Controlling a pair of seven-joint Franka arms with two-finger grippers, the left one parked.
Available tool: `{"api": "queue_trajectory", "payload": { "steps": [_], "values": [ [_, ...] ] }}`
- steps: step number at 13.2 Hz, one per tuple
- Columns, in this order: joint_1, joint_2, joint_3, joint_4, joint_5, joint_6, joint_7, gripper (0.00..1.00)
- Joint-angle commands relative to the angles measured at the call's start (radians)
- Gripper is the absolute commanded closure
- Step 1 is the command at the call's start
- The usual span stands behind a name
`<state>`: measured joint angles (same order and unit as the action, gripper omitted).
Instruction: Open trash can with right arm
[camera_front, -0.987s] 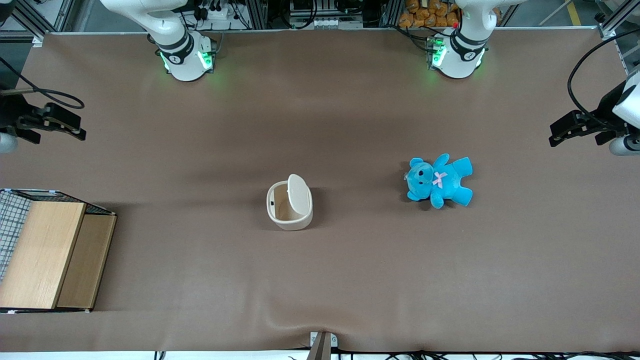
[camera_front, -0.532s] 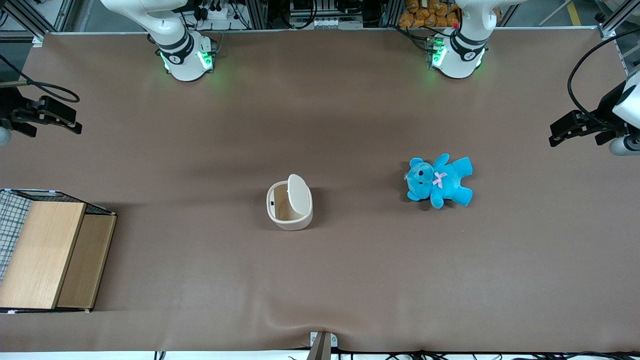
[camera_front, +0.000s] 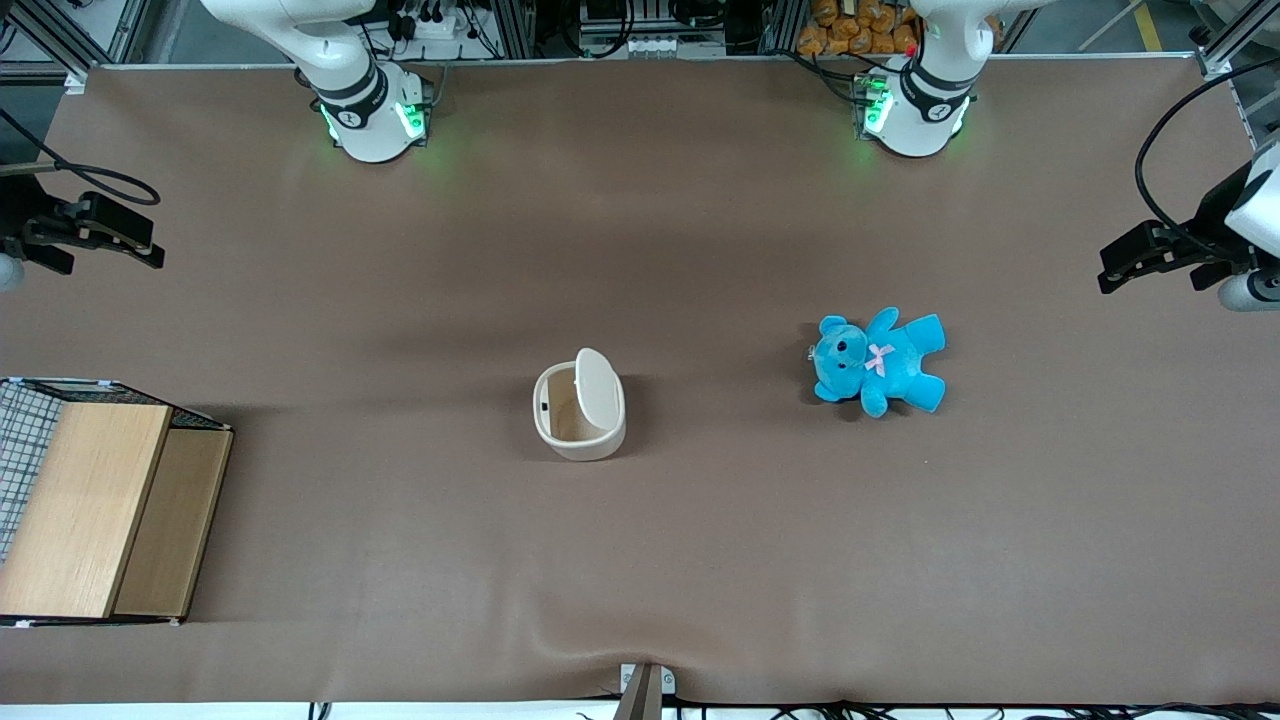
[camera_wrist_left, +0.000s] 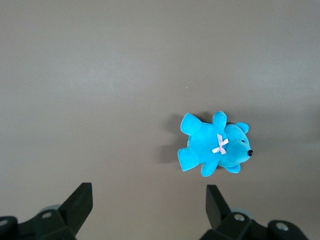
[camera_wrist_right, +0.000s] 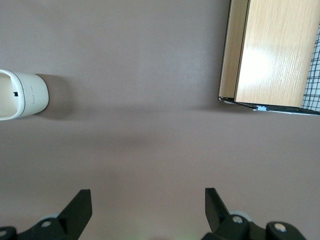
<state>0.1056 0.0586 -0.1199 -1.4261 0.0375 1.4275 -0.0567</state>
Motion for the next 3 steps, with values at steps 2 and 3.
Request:
{"api": "queue_trajectory", "payload": {
  "steps": [2, 3],
  "values": [
    [-0.020, -0.019, 0.020, -0.017, -0.013, 0.004, -0.006, 0.00],
    [-0.020, -0.019, 0.020, -0.017, -0.013, 0.004, -0.008, 0.00]
  ]
}}
